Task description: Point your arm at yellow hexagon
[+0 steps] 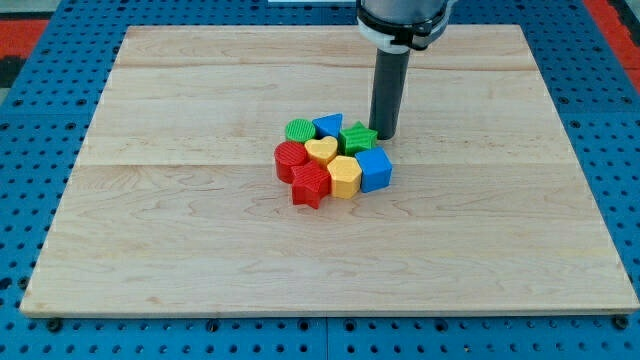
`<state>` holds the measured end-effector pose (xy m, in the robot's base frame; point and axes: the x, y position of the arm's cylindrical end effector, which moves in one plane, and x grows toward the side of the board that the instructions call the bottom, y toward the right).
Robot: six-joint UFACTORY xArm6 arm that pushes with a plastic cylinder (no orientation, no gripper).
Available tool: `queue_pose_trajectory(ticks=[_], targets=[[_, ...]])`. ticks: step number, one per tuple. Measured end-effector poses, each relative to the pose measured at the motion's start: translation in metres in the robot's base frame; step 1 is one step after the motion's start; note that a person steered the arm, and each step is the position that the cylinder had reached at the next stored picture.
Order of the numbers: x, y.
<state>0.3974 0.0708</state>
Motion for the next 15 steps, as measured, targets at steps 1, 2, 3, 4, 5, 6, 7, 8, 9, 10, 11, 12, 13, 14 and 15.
queue_pose_trajectory(ticks=[1, 2, 3, 4, 5, 6, 7, 8, 9, 10, 11, 12, 13, 14, 15], targets=[[0.000, 0.000], [-0.004, 0.000], [-0.012, 0.044], [0.004, 0.120], [0.058, 0.173], [0.118, 0.177], [0.150, 0.159], [0.148, 0.141], [0.148, 0.109], [0.148, 0.076], [0.148, 0.075], [0.154, 0.067], [0.160, 0.024], [0.154, -0.004], [0.142, -0.009]])
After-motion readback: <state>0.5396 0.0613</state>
